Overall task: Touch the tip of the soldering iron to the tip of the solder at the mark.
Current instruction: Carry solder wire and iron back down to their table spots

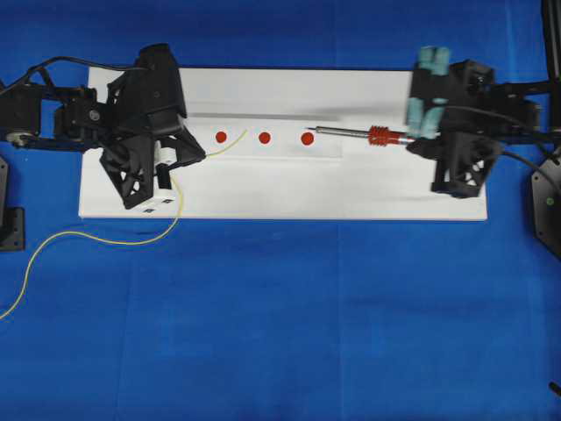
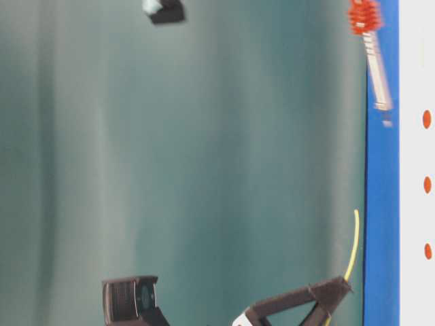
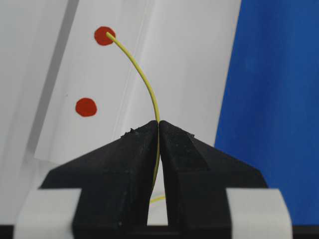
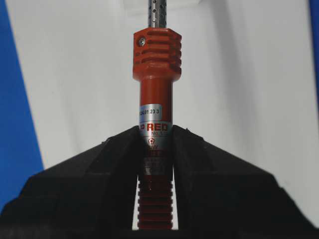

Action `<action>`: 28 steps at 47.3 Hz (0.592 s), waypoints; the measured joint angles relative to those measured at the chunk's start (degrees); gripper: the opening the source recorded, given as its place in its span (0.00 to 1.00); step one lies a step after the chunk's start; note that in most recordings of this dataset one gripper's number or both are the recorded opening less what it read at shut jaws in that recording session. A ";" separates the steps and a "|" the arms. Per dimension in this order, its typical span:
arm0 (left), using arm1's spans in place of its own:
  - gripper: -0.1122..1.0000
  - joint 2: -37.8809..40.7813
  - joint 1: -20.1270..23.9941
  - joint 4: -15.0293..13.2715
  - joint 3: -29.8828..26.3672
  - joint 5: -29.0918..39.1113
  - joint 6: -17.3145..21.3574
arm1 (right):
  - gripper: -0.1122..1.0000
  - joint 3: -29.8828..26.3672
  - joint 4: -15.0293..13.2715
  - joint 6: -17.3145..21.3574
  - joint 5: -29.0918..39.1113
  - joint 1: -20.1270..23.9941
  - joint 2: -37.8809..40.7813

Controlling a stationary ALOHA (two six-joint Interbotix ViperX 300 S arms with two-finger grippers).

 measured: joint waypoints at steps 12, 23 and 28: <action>0.12 -2.29 -0.09 0.00 2.64 -2.72 0.00 | 0.16 4.39 0.00 2.99 -2.11 0.00 -9.40; 0.12 -3.87 -1.49 0.00 4.57 -5.19 0.09 | 0.16 5.62 -0.09 6.24 -4.75 0.44 -10.11; 0.12 -4.66 -3.96 0.00 5.36 -6.86 -0.09 | 0.16 5.54 0.09 7.21 -7.29 3.60 -10.11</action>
